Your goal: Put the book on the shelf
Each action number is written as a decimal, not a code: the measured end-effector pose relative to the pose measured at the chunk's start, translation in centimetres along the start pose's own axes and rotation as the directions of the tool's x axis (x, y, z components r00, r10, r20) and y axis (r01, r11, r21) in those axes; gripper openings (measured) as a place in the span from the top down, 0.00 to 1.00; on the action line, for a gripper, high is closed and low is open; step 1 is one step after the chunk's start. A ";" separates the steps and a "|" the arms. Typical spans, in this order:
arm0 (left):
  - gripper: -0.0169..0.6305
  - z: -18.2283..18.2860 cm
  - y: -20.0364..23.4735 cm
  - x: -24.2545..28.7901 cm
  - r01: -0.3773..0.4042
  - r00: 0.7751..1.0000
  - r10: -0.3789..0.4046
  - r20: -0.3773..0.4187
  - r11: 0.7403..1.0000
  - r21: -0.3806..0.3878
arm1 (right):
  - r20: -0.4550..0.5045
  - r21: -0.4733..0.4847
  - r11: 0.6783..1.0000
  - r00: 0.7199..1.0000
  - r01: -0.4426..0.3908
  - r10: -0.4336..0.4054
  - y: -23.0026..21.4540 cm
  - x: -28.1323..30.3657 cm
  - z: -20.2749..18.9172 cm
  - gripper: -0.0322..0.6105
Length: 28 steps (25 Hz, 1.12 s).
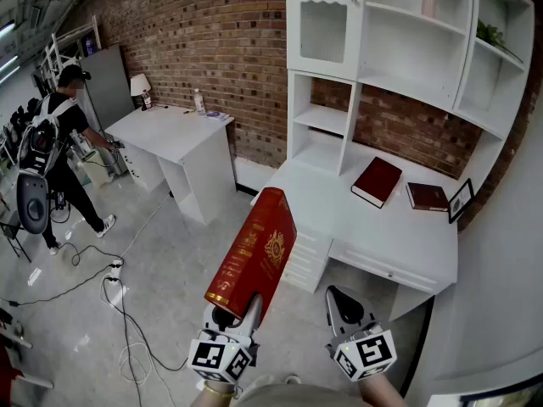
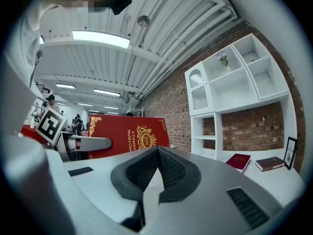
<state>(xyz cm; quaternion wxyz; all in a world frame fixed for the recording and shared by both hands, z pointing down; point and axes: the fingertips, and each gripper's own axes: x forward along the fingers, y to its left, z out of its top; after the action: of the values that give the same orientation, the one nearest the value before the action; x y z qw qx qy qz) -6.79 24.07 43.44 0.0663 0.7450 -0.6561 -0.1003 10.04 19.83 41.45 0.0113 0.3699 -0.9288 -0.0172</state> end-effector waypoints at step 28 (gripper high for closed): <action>0.61 0.9 -3.6 -2.6 -0.012 0.999 0.012 0.040 1.000 0.000 | 0.041 -0.001 0.996 0.996 -0.085 0.085 2.8 -3.3 0.8 0.94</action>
<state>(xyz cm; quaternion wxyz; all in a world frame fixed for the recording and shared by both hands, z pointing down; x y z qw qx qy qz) -3.89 27.16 41.92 0.0539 0.7389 -0.6618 -0.1147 10.45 24.16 40.78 -0.0075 0.3295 -0.9438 -0.0239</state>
